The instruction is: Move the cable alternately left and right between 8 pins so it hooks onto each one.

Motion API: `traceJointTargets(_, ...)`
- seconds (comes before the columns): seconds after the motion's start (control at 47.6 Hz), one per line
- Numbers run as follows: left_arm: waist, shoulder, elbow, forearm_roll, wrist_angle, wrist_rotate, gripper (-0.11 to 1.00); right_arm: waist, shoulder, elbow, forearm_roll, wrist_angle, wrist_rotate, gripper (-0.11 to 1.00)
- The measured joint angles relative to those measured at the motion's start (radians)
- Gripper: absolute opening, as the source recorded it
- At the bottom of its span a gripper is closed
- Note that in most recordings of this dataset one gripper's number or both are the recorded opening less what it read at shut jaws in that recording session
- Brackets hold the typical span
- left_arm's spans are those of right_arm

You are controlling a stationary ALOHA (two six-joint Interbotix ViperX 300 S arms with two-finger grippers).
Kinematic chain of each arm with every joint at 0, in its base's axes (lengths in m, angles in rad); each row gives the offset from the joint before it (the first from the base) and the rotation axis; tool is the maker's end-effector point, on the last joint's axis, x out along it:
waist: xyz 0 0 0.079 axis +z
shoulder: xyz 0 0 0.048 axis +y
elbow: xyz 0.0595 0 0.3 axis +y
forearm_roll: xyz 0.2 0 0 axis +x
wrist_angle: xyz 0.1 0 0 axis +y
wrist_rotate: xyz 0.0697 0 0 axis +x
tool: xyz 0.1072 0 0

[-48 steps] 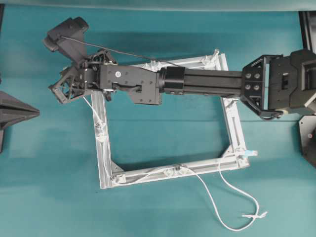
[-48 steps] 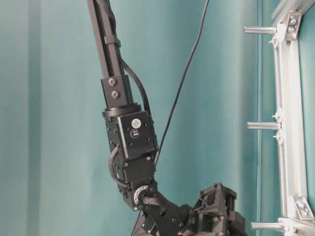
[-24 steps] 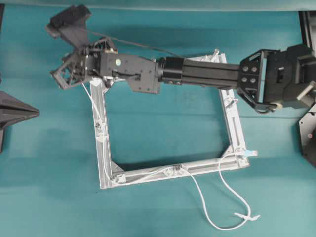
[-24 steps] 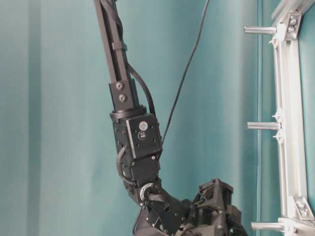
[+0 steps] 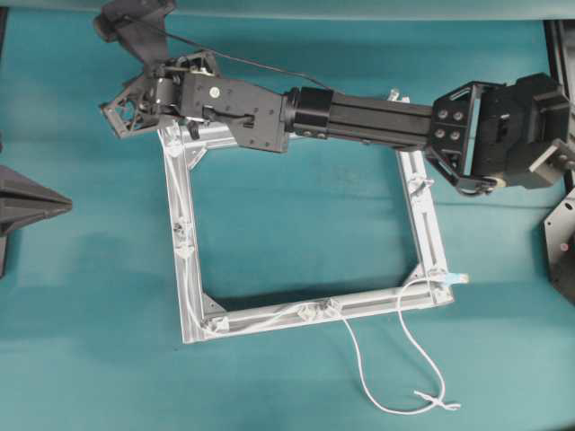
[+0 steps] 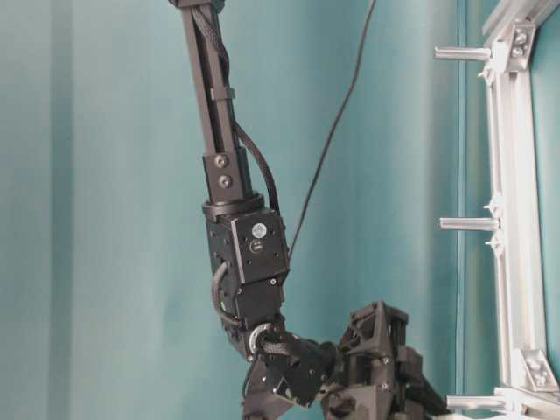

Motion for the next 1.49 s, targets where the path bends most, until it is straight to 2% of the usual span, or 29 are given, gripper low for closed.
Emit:
traceJointTargets(0.336, 0.000, 0.000, 0.000, 0.000, 0.000, 0.000, 0.08, 0.002, -0.002, 0.057, -0.002, 0.017, 0.014, 0.15)
traceJointTargets(0.483, 0.000, 0.000, 0.000, 0.000, 0.000, 0.000, 0.08, 0.002, -0.046, 0.130, -0.009, 0.000, 0.025, 0.15)
traceJointTargets(0.735, 0.000, 0.000, 0.000, 0.000, 0.000, 0.000, 0.08, 0.006, -0.144, 0.314, -0.035, -0.106, 0.100, 0.15)
traceJointTargets(0.819, 0.000, 0.000, 0.000, 0.000, 0.000, 0.000, 0.08, 0.011, -0.172, 0.357, -0.044, -0.143, 0.104, 0.15)
traceJointTargets(1.176, 0.006, -0.002, 0.000, 0.000, 0.000, 0.000, 0.08, 0.035, -0.207, 0.396, -0.054, -0.176, 0.107, 0.15)
traceJointTargets(1.239, 0.034, -0.002, -0.002, 0.002, 0.002, 0.000, 0.08, 0.037, -0.207, 0.397, -0.054, -0.176, 0.104, 0.15)
traceJointTargets(1.491, 0.255, -0.077, 0.006, 0.003, 0.017, 0.000, 0.08, 0.052, -0.245, 0.466, -0.054, -0.184, 0.109, 0.15)
